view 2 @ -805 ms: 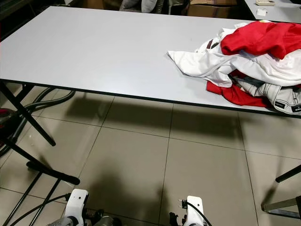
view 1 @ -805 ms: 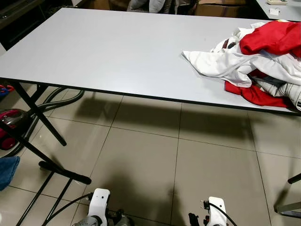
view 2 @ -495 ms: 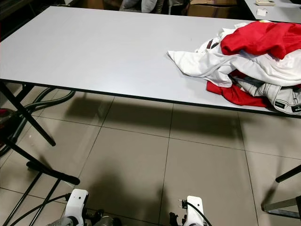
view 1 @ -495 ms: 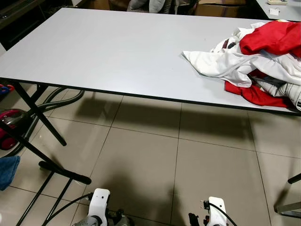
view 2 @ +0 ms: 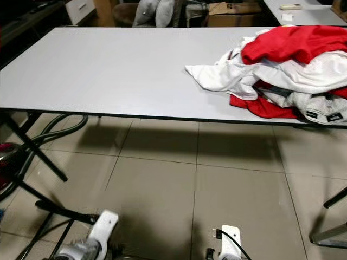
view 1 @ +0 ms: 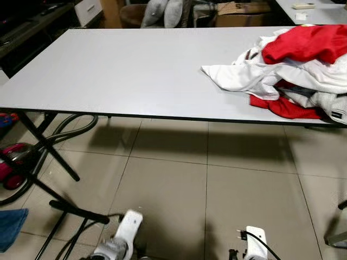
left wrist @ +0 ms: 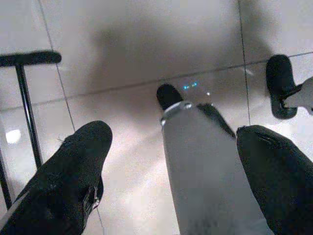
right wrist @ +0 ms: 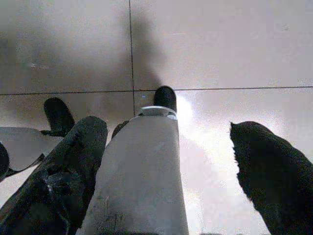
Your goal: Hang hanger
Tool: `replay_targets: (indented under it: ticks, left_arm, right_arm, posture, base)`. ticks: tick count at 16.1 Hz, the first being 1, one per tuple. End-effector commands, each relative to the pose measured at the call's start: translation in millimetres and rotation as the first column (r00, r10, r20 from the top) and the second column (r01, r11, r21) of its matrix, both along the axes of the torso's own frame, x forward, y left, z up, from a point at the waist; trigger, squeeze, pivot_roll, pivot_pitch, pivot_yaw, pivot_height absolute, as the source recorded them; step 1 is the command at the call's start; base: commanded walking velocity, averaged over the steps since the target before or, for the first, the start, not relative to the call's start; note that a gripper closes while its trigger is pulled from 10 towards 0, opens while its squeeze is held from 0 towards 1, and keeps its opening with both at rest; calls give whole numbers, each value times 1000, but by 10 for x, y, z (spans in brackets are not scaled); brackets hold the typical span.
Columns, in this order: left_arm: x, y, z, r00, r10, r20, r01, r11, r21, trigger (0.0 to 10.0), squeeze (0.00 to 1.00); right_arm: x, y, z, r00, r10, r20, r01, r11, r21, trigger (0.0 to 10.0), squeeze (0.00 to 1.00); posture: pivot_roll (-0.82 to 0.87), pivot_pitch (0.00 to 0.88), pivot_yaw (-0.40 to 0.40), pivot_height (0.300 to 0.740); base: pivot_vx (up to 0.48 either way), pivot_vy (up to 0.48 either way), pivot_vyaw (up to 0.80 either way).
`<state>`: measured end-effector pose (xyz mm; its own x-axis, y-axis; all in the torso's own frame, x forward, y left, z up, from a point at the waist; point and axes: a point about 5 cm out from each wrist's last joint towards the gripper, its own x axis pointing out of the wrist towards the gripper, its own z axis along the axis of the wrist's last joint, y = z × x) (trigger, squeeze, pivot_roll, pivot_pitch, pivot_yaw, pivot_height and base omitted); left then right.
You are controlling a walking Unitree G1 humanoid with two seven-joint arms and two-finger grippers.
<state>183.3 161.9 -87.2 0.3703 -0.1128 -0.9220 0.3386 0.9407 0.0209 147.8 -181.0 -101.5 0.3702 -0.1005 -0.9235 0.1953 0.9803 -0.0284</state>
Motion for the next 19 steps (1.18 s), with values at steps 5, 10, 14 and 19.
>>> replay_targets:
  ticks: [5, 10, 14, 19]
  left_arm:
    - [421, -155, 253, 970, -34, 239, 66, 990, -128, 10000, 1000]
    - [592, 73, 658, 839, 42, 542, 84, 975, -205, 10000, 1000]
    - [645, 222, 1693, 593, 175, 786, 104, 951, -290, 10000, 1000]
    - [888, 89, 2413, 369, 180, 912, 111, 965, -236, 10000, 1000]
  right_arm:
    - [386, -171, 219, 954, 193, 231, -180, 981, -74, 10000, 1000]
    - [325, -224, 757, 764, 217, 608, -237, 970, -48, 10000, 1000]
    - [112, -291, 1812, 538, 179, 824, -122, 983, -134, 10000, 1000]
    - [434, -165, 2510, 354, 396, 847, -41, 912, -409, 10000, 1000]
  posture:
    - [-66, 0, 60, 740]
    - [-57, 0, 47, 740]
    - [-39, 0, 101, 740]
    - [-2, 0, 115, 740]
  base:
    - [0, 0, 0]
    - [0, 0, 0]
    - [0, 0, 200]
    - [0, 0, 800]
